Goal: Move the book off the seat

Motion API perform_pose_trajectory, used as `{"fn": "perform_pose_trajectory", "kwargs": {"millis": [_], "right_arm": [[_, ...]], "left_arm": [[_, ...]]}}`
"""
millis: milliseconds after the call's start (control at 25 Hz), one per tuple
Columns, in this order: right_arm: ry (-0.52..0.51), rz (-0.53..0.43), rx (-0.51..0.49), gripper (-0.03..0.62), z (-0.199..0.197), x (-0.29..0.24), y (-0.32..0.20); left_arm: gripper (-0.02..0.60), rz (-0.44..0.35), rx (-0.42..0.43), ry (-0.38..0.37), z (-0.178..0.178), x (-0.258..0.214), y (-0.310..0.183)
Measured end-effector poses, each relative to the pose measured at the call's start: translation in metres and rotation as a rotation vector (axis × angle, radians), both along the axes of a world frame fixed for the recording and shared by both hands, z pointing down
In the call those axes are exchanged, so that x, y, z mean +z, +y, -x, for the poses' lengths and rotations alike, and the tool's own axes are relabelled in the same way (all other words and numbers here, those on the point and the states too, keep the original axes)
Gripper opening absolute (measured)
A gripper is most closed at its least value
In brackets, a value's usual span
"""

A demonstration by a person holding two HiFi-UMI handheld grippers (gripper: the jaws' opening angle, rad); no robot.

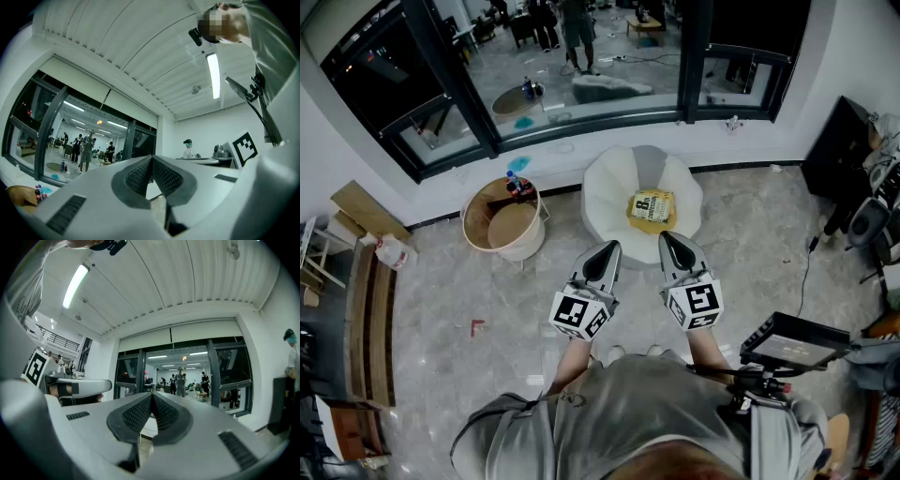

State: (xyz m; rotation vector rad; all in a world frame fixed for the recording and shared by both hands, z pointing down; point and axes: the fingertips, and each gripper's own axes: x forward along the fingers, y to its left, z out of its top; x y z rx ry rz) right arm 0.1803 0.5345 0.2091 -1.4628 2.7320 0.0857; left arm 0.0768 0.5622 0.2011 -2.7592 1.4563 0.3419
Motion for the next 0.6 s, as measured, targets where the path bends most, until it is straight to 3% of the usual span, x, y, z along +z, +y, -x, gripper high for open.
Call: {"fn": "perform_pose_trajectory", "kwargs": {"millis": [360, 520, 600], "right_arm": [[0.021, 0.002, -0.005, 0.014, -0.001, 0.01, 0.005], [-0.001, 0.055, -0.016, 0.014, -0.005, 0.027, -0.001], [-0.016, 0.082, -0.007, 0.014, -0.026, 0.03, -0.011]], "left_arm": [[0.012, 0.011, -0.012, -0.001, -0.002, 0.013, 0.002], [0.012, 0.033, -0.026, 0.023, -0.001, 0.024, -0.001], [0.012, 0.052, -0.05, 0.039, -0.014, 0.022, -0.009]]}}
